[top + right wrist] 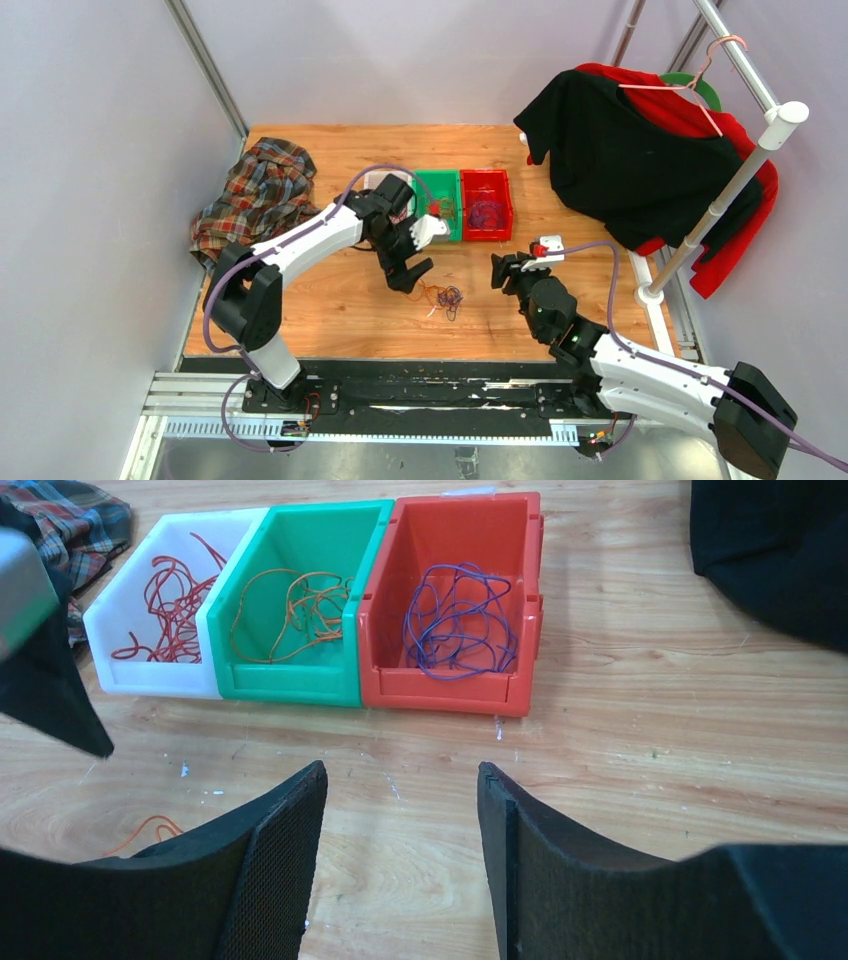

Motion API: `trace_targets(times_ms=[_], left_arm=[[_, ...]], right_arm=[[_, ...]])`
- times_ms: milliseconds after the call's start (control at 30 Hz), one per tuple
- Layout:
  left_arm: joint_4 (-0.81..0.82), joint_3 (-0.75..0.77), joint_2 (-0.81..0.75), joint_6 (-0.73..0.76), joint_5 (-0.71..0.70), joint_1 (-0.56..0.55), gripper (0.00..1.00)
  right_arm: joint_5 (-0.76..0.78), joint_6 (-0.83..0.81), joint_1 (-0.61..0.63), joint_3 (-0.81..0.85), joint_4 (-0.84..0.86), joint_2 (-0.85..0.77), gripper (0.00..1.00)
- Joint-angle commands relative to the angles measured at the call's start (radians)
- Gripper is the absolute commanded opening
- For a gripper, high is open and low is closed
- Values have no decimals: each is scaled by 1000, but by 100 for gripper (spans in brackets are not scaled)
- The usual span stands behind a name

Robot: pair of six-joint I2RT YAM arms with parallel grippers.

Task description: Untangle the cables

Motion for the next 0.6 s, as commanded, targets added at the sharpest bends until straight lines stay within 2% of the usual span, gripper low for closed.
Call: trace_targets(times_ms=[0,200,433,500,533,567], left_arm=[[96,-96,-8,-59,11,-4,96],[275,-183,15,-89,-28,-3,93],[330,-219,92,-103,-29,-3,83],[338,-231,94,-105,-20,-4,75],[337,-238,92,-107,-16,-3,68],[338,-240,86,-110,-13,-4,55]], right_arm=[[-15,1,-14,22,-12,13,57],[-29,10,-14,25,-11,30,57],[-33,11,-15,29,-5,44,57],[-38,11,-14,31,-1,47,57],[-42,10,-15,32,0,51,57],[-48,10,-14,35,3,56,57]])
